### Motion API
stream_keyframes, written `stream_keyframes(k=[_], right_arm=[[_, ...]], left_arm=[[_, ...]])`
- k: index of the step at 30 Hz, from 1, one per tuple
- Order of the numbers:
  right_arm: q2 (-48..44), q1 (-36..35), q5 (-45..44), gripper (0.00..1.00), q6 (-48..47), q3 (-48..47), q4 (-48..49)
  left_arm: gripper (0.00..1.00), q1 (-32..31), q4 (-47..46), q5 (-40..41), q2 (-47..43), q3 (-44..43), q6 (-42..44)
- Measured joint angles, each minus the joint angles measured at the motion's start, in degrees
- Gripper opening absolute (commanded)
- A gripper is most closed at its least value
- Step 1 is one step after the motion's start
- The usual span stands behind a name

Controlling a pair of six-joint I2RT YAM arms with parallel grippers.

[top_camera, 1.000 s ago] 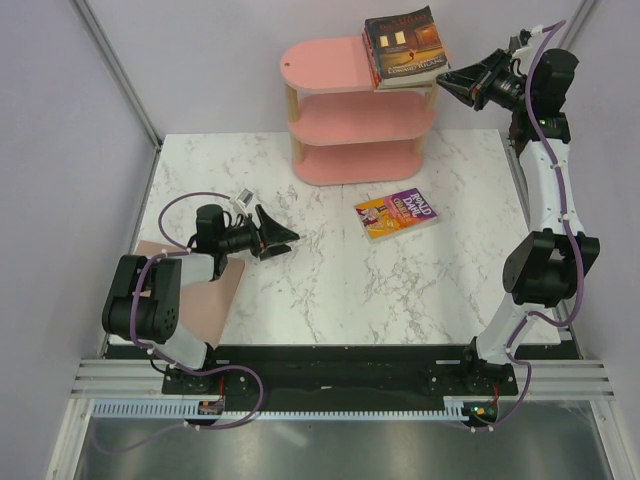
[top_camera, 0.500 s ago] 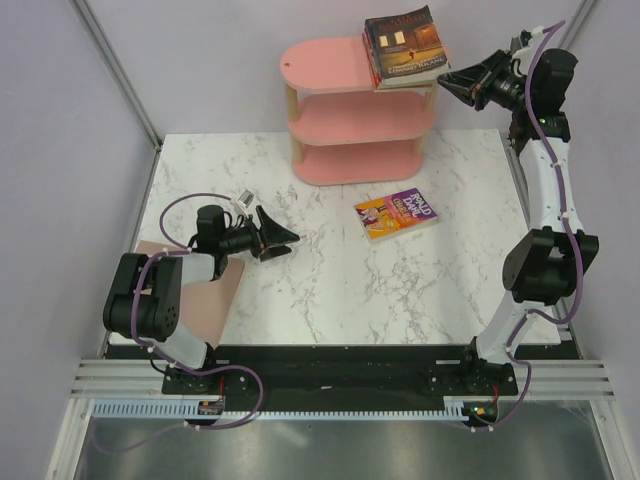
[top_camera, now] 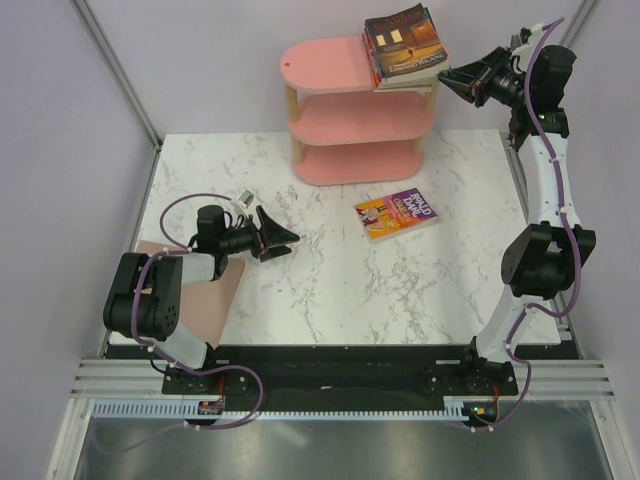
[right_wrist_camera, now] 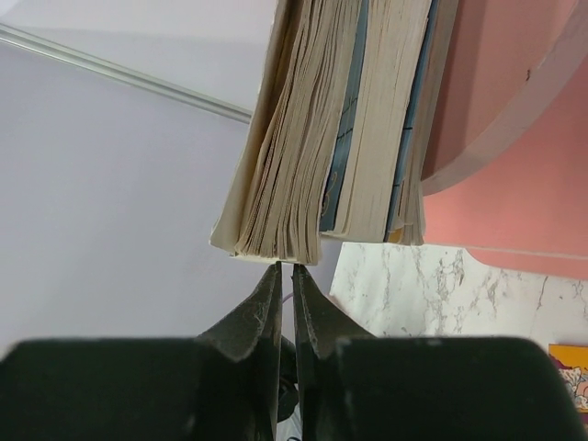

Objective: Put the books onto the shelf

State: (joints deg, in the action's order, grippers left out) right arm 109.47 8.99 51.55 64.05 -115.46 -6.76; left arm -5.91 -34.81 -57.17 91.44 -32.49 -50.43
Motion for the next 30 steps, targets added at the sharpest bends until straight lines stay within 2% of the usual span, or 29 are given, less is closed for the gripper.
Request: stream_keyframes(k=[8,17,24,30], right_arm=[[-1.2,-2.2,-1.2,0.15,-1.9,2.1,-1.1],[-3.4,-9.8,-4.4,0.15,-6.5,2.8,-5.2],[-4.5,-13.6,-10.6,0.15,-12.4,2.8,-11.4],[-4.4,-18.0,-19.5,0.15,-18.0,-0.3,-18.4]], left_arm=[[1.0,0.0,0.0,0.0,0.7,0.0,0.0],[1.0,0.0,0.0,-0.1,0.8,0.0,0.0],[1.0,0.0,0.0,-0.2,0.8,0.0,0.0],[1.0,0.0,0.0,-0.2,0.8,0.0,0.0]])
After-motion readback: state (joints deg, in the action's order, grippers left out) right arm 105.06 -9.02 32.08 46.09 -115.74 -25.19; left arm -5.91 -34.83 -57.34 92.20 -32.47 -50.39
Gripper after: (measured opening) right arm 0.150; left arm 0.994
